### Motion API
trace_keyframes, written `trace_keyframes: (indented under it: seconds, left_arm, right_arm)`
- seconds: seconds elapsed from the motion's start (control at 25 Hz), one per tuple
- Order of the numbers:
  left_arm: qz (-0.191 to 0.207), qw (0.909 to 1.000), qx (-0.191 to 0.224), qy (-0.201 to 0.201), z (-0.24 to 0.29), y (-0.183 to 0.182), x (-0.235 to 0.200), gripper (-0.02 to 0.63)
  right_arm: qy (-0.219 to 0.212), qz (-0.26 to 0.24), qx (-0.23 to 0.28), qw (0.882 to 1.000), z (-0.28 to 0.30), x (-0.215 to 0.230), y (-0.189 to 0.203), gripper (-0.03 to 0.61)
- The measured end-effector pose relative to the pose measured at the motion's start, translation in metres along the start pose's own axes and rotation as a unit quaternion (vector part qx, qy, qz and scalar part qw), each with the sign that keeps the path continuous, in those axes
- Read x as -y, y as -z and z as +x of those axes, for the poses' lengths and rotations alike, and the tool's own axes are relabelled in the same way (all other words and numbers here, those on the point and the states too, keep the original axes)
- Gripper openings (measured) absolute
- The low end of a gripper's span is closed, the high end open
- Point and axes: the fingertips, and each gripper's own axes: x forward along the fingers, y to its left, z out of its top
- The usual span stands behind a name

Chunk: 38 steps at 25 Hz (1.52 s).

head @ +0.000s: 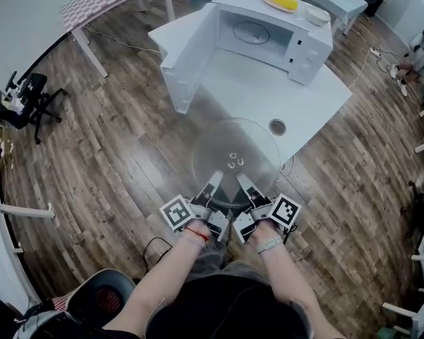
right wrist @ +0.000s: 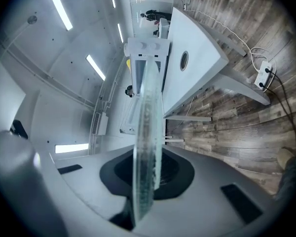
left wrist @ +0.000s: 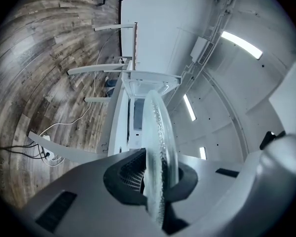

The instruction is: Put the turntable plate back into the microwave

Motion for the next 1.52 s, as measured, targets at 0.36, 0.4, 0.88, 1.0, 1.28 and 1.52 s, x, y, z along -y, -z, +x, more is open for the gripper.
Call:
trace_keyframes:
  seconds: [0.36,0.4,0.88,1.0,1.28,1.52]
  left_arm:
    - [-0.005,0.9991,-0.041,-0.007,0.027,-0.037,-0.007,0.031]
    - [-0.005,0.9989,-0.045,-0.006,0.031,-0.039,-0.008,0.031]
    - [-0.025,0.9979,-0.060,-0.009,0.063,-0.048,-0.014,0.032]
    - [-0.023,0.9981,-0.057,-0.008,0.070,-0.054,-0.015,0.031]
    - [-0.018,0.9987,-0.047,-0.010,0.098,-0.068,-0.022,0.032]
    - [-0.030,0.9985,-0.044,-0.014,0.131,-0.069,-0.028,0.031]
  right_arm:
    - [0.007,0.002,0.040,0.999,0.040,0.004,-0.011,0.043]
    - [0.008,0.001,0.044,0.999,0.042,0.004,-0.013,0.043]
    - [0.021,-0.001,0.061,0.998,0.061,0.008,-0.039,0.043]
    - [0.018,0.002,0.058,0.998,0.069,0.009,-0.044,0.043]
    - [0.016,0.006,0.048,0.999,0.092,0.013,-0.067,0.043]
    - [0.020,0.007,0.047,0.999,0.106,0.016,-0.098,0.043]
